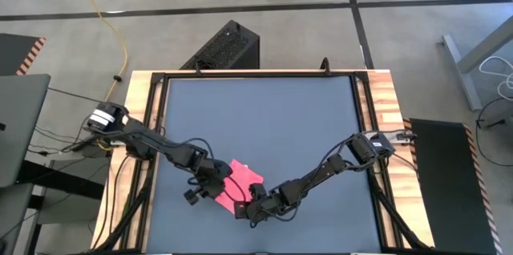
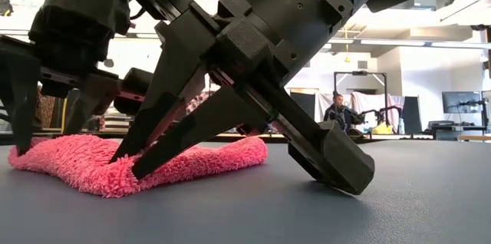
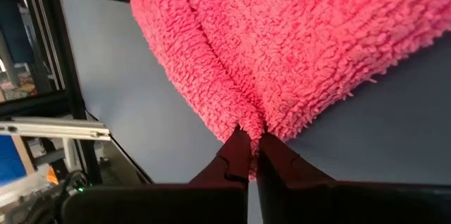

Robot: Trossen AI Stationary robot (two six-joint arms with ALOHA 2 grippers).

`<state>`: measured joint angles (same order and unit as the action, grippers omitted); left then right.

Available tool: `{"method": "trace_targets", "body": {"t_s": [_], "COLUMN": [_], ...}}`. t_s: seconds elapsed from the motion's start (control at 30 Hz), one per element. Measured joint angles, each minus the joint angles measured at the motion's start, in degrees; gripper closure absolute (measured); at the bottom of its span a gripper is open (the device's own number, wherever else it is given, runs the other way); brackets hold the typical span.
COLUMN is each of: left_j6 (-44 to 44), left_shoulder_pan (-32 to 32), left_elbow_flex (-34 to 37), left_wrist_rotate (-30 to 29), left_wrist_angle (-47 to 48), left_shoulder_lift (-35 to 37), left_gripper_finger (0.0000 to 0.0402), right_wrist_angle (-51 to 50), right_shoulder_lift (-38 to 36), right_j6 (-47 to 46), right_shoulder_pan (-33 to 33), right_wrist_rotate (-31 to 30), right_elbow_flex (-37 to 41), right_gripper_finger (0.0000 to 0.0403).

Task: Roll towel
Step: Roll the red microfiber cloth

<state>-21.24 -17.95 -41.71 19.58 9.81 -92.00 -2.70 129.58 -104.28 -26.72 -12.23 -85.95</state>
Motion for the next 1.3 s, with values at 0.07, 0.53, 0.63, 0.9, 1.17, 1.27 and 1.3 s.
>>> {"method": "trace_targets", "body": {"t_s": [0.07,0.53,0.63,0.9,1.17,1.27,1.3], "left_j6": [0.9,5.5,6.1,6.9,6.8,6.6,6.5], "left_shoulder_pan": [0.0,2.7,4.1,5.9,8.3,10.0,10.5], "left_elbow_flex": [-0.1,0.0,0.0,0.1,0.1,0.1,0.1], "left_wrist_rotate": [-0.1,7.7,11.0,14.5,20.0,21.7,21.7], "left_wrist_angle": [-0.4,5.2,6.2,8.1,7.6,7.5,7.7], "left_shoulder_lift": [-0.5,-0.7,-0.8,-0.8,-0.8,-0.8,-0.8], "left_gripper_finger": [0.0310,0.0396,0.0400,0.0401,0.0401,0.0401,0.0401], "right_wrist_angle": [0.6,-3.6,-2.3,-6.5,-7.0,1.1,2.8], "right_shoulder_lift": [0.0,-2.3,-2.3,-5.2,-9.8,-9.5,-9.4], "right_j6": [1.8,3.0,4.8,6.7,28.0,51.4,59.0], "right_shoulder_pan": [0.0,-0.6,-1.0,-1.5,-2.2,-3.5,-3.9], "right_wrist_rotate": [-0.1,-5.2,-6.5,-8.9,-13.4,-13.4,-13.4], "right_elbow_flex": [0.0,0.2,0.2,0.2,0.2,0.1,0.1], "right_gripper_finger": [0.0367,0.0297,0.0292,0.0283,0.0279,0.0279,0.0279]}}
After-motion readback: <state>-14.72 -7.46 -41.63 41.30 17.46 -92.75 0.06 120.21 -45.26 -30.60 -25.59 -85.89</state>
